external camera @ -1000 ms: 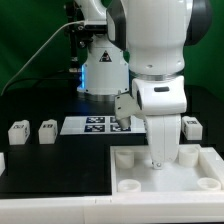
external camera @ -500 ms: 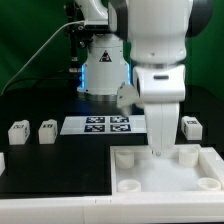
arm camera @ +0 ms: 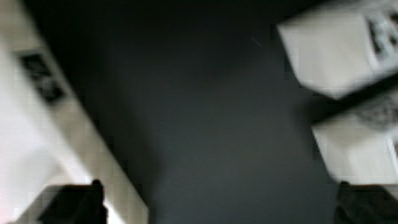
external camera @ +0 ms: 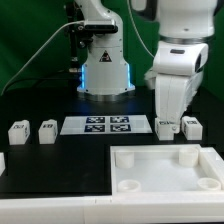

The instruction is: Assemble one leg

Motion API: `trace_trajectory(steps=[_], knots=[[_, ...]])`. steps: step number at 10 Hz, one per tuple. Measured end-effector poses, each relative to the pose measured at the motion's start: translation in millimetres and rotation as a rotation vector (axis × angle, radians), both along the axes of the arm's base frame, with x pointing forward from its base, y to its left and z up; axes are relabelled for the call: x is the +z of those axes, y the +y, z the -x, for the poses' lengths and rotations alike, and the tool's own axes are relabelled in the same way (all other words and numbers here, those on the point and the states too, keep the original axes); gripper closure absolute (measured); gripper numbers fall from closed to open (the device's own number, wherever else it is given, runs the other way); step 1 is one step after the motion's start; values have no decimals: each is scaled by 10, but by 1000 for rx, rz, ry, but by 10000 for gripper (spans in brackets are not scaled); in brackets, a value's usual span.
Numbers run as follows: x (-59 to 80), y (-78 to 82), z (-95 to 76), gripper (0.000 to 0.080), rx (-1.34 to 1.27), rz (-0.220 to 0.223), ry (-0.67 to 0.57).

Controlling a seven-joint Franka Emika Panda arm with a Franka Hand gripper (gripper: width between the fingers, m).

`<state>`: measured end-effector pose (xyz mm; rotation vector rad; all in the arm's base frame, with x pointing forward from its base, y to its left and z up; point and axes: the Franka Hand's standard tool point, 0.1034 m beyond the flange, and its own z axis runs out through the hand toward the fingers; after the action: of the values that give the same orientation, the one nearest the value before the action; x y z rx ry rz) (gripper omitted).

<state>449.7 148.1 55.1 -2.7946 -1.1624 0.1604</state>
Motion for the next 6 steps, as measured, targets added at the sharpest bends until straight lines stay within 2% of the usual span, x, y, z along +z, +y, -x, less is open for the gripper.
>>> trace_trajectory(steps=[3, 6], knots=[[-17, 51, 13, 150, -302, 21, 28], [-29, 98, 53, 150, -593, 60, 58]])
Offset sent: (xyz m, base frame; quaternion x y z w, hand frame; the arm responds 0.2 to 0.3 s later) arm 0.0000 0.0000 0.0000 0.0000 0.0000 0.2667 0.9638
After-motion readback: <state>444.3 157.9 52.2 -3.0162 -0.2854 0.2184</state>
